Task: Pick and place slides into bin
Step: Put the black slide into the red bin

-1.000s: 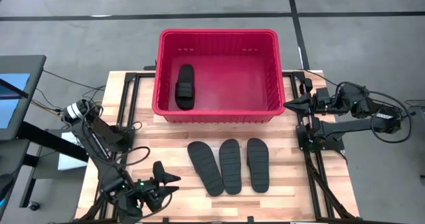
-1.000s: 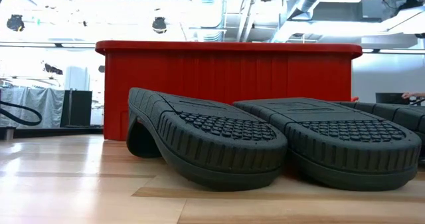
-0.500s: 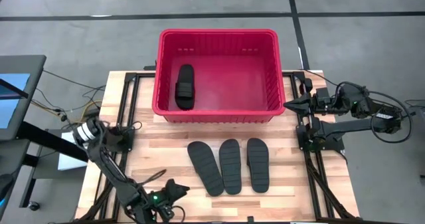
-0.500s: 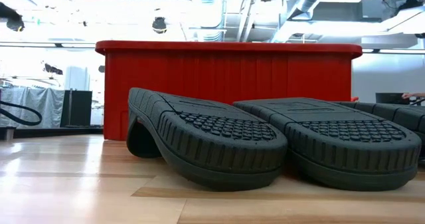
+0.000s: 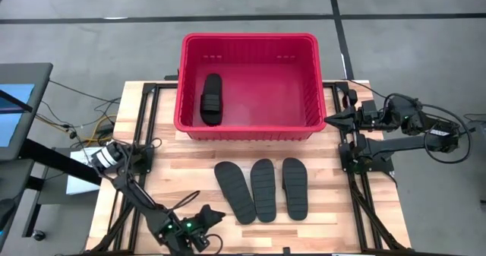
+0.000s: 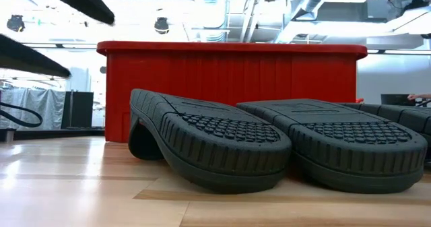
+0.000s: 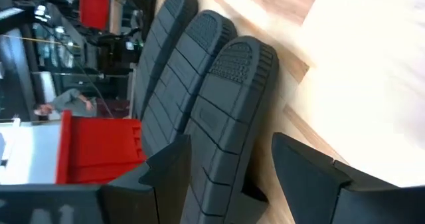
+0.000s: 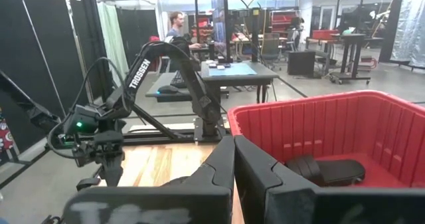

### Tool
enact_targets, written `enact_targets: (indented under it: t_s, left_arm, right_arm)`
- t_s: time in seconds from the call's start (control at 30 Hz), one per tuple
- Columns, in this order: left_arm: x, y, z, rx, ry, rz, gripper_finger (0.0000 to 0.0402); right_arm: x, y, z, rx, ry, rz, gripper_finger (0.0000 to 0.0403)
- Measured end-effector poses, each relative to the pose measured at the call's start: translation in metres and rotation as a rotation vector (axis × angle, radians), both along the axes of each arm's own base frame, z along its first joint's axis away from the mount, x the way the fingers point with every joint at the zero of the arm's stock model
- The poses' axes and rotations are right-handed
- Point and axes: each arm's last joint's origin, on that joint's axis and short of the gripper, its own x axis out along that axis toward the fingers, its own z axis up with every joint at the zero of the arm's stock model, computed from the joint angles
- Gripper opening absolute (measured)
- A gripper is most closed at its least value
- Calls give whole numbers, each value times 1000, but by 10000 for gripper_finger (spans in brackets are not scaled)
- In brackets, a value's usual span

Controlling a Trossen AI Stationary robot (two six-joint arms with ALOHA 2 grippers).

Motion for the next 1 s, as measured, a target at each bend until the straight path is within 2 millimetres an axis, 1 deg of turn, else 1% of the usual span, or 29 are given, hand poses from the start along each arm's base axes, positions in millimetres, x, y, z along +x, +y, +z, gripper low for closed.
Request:
enact_targets:
  t_s: [0.3,1.0]
  left_arm:
    - [14,13,-1,-3,46,11,201]
    - [28,29,-4,172,157,-68,201]
  right_arm:
    - [0,0,0,0,0,0,0]
    - [0,0,0,0,0,0,0]
